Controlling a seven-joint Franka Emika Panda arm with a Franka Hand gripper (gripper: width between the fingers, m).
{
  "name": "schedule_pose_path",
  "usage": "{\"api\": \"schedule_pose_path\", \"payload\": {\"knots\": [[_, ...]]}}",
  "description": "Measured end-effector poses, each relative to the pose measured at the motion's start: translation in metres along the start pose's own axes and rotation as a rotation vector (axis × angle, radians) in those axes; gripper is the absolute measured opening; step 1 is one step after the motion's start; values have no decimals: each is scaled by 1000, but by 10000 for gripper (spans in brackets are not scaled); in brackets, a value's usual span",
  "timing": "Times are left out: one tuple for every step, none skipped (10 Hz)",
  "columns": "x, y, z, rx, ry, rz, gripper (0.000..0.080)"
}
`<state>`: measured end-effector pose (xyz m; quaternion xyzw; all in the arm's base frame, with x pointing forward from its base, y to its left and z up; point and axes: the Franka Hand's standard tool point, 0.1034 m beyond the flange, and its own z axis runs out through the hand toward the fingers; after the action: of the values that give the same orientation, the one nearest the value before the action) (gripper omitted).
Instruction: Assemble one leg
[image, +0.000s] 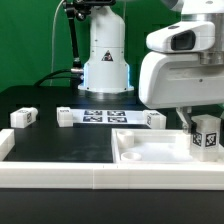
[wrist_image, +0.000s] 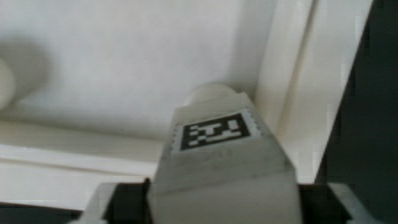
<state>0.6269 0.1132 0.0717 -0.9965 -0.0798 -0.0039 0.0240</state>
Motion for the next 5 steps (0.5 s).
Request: {"api": "schedule_pose_path", "payload": {"knots": [[0, 0, 0, 0, 0, 28, 291], [0, 0, 0, 0, 0, 29, 291], [0, 1, 0, 2, 0, 55, 291], [1, 2, 1, 10, 2, 212, 291], [1, 3, 1, 10, 2, 368, 291]]}}
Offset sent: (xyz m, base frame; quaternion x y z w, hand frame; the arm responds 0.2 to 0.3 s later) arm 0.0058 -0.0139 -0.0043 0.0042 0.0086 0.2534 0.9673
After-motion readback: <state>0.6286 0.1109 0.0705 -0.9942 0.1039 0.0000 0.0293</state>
